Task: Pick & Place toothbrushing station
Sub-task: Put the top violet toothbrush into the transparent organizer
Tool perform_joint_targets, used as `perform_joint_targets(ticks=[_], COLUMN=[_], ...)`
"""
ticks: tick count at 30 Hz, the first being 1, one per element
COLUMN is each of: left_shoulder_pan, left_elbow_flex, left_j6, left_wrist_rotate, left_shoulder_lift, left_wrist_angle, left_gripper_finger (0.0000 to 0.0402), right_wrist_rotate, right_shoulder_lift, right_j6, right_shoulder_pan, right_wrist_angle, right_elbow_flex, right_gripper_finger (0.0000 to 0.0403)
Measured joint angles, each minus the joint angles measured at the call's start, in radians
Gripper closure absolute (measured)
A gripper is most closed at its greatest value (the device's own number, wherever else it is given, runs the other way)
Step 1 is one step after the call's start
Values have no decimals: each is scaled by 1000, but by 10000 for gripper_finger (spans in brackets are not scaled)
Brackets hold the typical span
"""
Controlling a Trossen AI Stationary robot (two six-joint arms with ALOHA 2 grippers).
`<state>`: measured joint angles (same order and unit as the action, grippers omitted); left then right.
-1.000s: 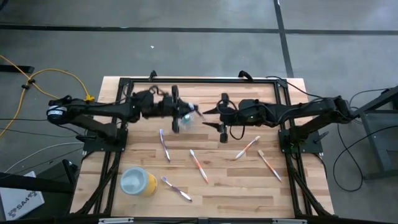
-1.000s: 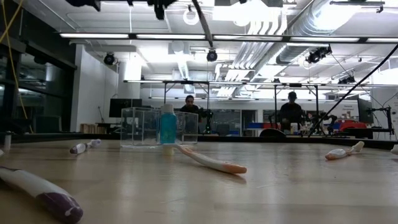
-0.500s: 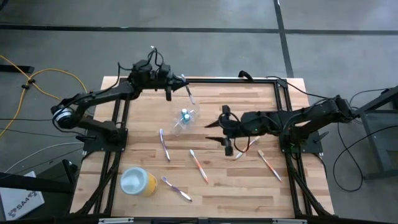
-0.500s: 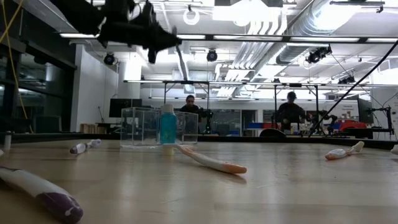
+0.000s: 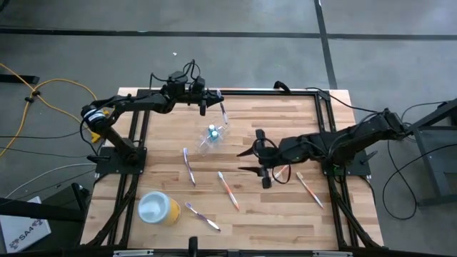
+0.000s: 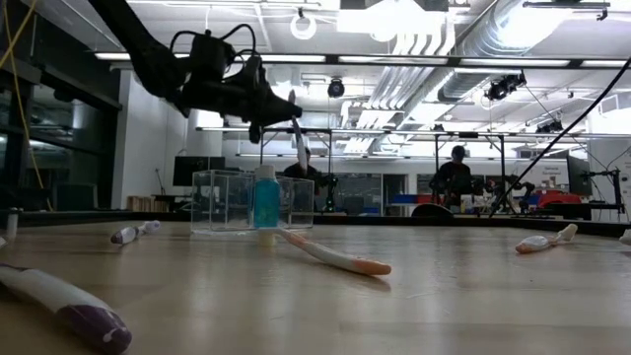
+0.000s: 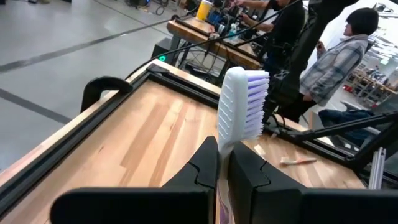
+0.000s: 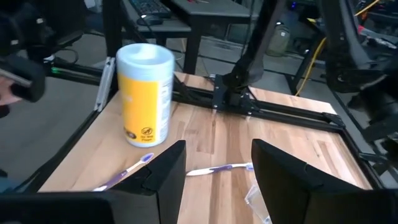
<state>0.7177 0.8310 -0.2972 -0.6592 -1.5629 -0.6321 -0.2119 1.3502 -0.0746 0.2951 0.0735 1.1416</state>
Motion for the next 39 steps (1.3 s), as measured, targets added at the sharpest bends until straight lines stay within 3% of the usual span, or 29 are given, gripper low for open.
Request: perform_joint_targets(ticks=[21, 39], left_shoulder_pan=[26, -35], left_elbow_flex=[0, 0], left_j6=[65, 126], left_wrist_rotate=[-28, -19], left_shoulder_lift=[-1, -124], left_wrist_angle=[189, 67], left_gripper_finger=[396, 396], right_wrist_rotate=[1, 4], right_shoulder_lift=[0, 0], right_j6=[29, 48], right_shoulder_pan=[8, 28], right_wrist_angle=[51, 26], right_elbow_flex=[0, 0], right_gripper_finger=[229, 229])
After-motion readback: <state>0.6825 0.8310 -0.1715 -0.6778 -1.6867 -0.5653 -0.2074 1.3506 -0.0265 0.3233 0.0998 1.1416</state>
